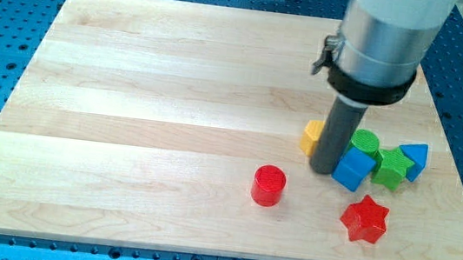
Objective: Push the blue triangle to the top left of the green star
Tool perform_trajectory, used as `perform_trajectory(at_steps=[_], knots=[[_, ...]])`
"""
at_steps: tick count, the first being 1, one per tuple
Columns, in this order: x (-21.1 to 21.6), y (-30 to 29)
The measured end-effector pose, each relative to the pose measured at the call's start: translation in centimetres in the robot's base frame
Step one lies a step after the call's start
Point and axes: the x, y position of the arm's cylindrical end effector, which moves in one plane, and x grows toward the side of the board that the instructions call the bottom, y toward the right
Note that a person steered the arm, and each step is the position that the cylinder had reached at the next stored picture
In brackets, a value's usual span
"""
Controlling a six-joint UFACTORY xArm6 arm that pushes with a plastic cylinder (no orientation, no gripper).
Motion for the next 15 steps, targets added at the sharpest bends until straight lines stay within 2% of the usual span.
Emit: perform_trajectory(at_steps=[1, 2, 3, 4, 5, 6, 7, 9, 10, 11, 13, 15], knots=[[-1.3, 0.0], [-3.8, -3.1], [-6.7, -9.9], [-10.5, -3.9], [-11.7, 0.3], [-10.6, 0.9], [-7.4, 5.2], [-5.0, 15.9], [-0.8, 11.8], [1.5, 7.0], [-2.9, 7.0], [-0.6, 2.3]])
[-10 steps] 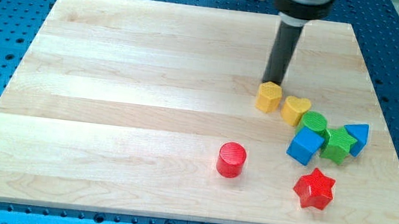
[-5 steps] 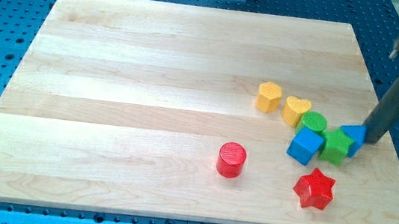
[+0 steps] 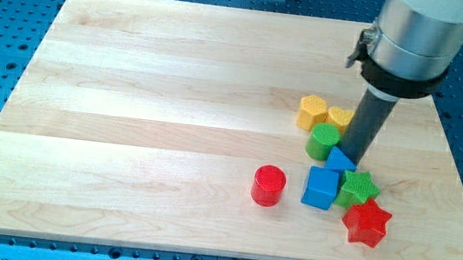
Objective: Push the blue triangle to the top left of the green star
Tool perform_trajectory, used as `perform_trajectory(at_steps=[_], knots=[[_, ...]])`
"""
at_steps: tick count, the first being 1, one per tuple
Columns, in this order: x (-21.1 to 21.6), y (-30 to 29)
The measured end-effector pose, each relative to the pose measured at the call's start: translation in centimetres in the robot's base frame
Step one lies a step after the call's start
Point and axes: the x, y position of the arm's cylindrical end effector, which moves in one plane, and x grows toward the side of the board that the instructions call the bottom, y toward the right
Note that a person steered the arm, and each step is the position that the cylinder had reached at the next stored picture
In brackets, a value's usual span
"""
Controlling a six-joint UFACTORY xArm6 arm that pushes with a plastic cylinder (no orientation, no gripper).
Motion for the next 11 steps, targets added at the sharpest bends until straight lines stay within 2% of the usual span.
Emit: perform_trajectory(at_steps=[3, 4, 5, 6, 8, 10, 11], knots=[[0.3, -7.6], [2.0, -9.9], [3.7, -7.9], [3.7, -6.4], [0.5, -11.2], [0.3, -5.7], [1.5, -3.0]])
